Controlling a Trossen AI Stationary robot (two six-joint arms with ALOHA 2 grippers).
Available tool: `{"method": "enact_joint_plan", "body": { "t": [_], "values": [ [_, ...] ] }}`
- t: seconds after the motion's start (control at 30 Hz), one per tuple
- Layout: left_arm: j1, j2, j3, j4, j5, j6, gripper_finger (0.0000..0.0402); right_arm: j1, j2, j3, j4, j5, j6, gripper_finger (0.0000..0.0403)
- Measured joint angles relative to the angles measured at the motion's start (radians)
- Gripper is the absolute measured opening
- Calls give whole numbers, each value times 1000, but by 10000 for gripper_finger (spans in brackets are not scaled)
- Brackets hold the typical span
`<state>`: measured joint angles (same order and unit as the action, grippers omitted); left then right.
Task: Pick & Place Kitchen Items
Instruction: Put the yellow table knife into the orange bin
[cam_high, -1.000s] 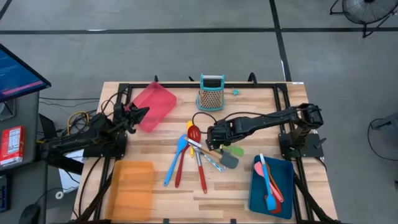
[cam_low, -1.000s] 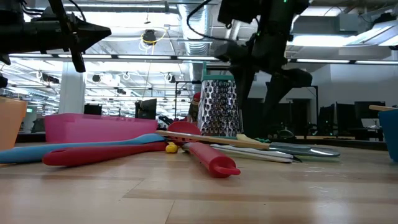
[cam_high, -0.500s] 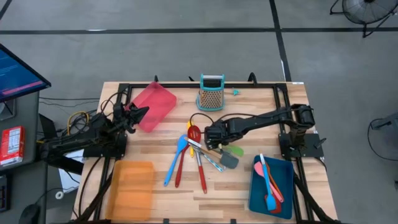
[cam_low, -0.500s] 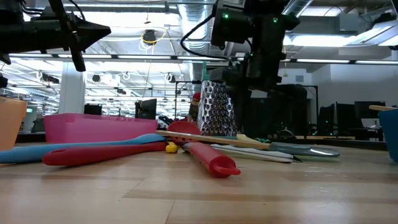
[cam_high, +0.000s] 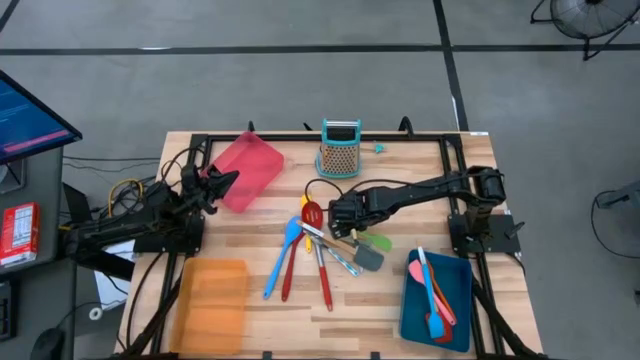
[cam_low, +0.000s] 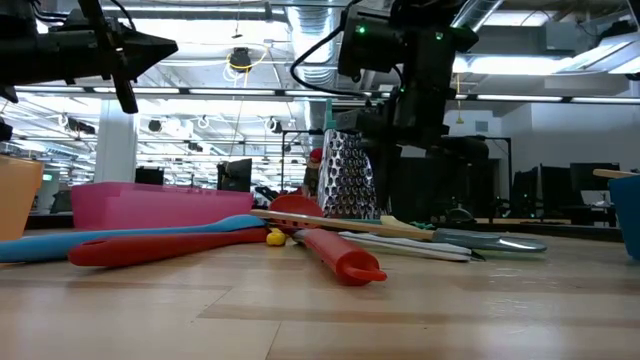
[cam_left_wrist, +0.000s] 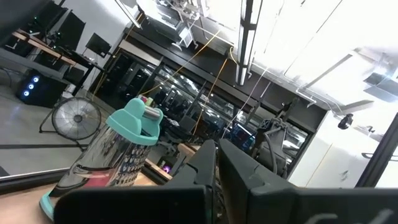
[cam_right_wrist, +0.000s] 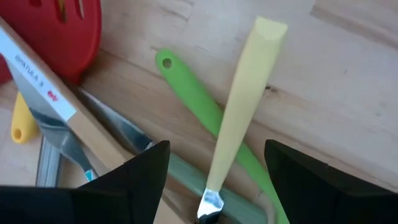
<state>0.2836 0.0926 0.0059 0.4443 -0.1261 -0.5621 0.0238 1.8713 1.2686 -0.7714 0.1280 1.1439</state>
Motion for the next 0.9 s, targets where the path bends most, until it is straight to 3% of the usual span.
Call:
{"method": "enact_joint_plan", "body": {
  "t": [0.47, 0.57, 0.9],
  "values": [
    [0, 12, 0, 12, -1, 0, 2, -6, 95, 1, 38, -55, -37, 252],
    [0, 18, 0, 10, -1, 0, 2, -7, 93, 1, 36, -56, -30, 219],
    [0, 42, 0, 14, -1, 0, 2, -6, 90, 0, 30, -56, -29, 50]
  ]
}}
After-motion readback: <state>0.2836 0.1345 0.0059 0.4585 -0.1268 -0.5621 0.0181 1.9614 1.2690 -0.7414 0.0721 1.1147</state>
